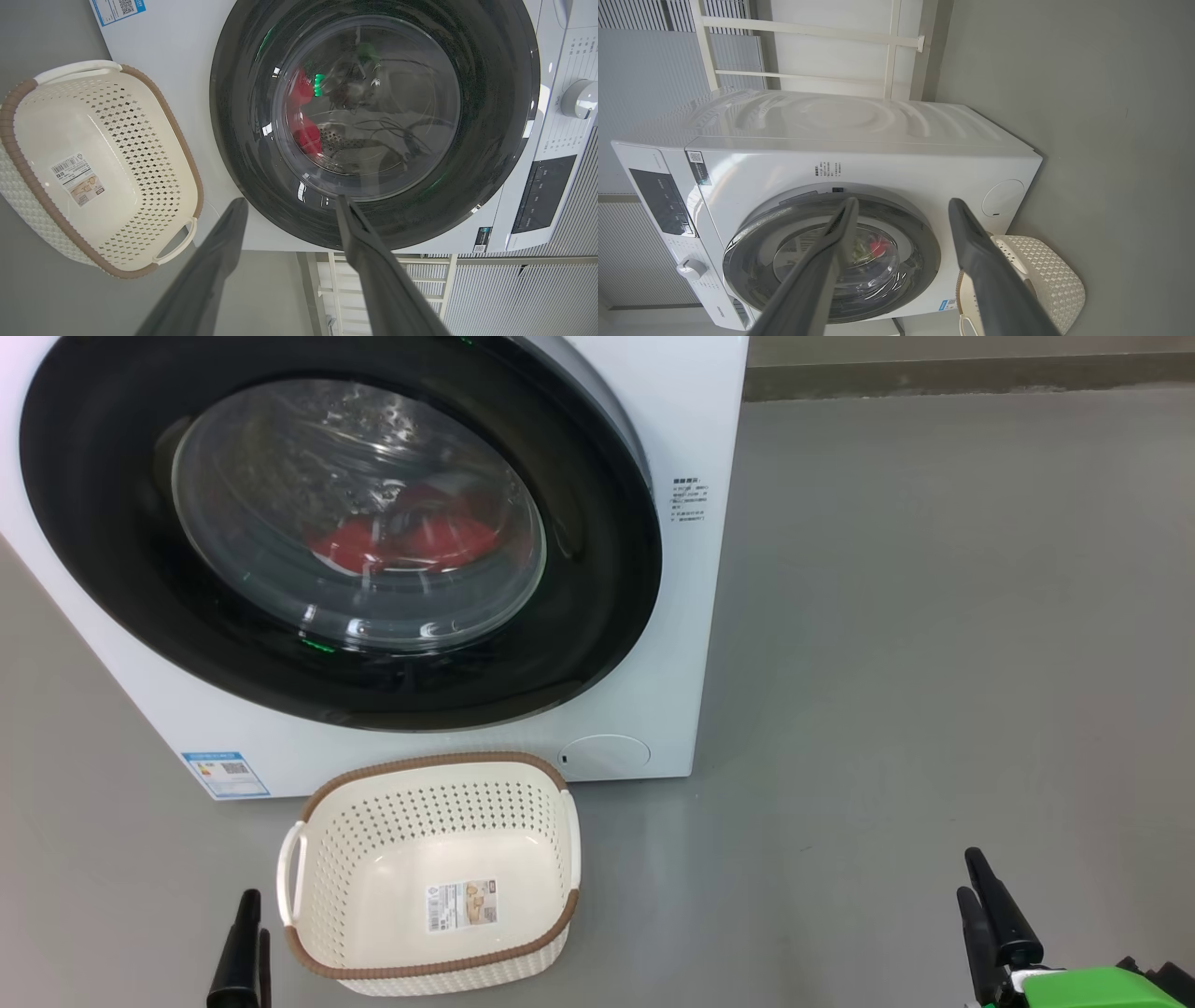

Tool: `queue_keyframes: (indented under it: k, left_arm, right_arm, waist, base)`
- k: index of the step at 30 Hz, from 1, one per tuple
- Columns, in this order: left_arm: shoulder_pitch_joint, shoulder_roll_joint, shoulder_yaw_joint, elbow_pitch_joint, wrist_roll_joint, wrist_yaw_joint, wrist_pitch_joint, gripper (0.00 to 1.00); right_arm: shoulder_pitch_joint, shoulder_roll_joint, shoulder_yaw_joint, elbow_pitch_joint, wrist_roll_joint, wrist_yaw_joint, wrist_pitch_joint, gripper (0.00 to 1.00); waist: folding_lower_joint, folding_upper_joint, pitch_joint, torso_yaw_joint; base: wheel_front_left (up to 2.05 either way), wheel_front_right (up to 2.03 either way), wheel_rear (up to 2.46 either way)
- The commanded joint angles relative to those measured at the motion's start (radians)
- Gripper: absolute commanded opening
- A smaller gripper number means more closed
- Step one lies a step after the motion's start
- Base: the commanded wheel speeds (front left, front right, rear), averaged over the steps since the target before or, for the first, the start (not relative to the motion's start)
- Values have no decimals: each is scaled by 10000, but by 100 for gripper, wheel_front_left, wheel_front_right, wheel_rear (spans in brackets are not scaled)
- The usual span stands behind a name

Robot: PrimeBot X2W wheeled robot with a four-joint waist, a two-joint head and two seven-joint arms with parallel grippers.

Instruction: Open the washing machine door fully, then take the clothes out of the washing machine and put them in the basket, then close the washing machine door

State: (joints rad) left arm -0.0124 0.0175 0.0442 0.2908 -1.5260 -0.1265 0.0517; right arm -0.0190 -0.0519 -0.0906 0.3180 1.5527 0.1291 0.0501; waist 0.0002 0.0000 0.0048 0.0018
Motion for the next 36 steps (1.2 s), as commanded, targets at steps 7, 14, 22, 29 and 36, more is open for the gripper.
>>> queue_keyframes:
  k: [7,14,22,29,36]
  left_arm:
    - [-197,249,-60,-469,1349,-10,-327,100]
    - [-156,242,-103,-616,2295,-12,-502,100]
    - [-96,280,-197,-768,3515,-15,-736,100]
    - [-16,295,-238,-831,4911,-17,-940,100]
    - [76,267,-327,-919,6087,-19,-1145,100]
  right_arm:
    - [-301,-310,338,-392,-1114,4,-311,100]
    - [-297,-406,499,-445,-1841,4,-487,100]
    - [-328,-585,752,-496,-2916,5,-720,100]
    - [-329,-738,969,-528,-4081,6,-925,100]
    - [-316,-868,1192,-570,-5081,7,-1130,100]
  waist:
    - [-1,0,21,18]
    - [-1,0,40,27]
    - [-1,0,57,40]
    - [-1,0,50,48]
    - [-1,0,35,78]
  base:
    - [0,0,0]
    - [0,0,0]
    - [0,0,0]
    - [0,0,0]
    - [0,0,0]
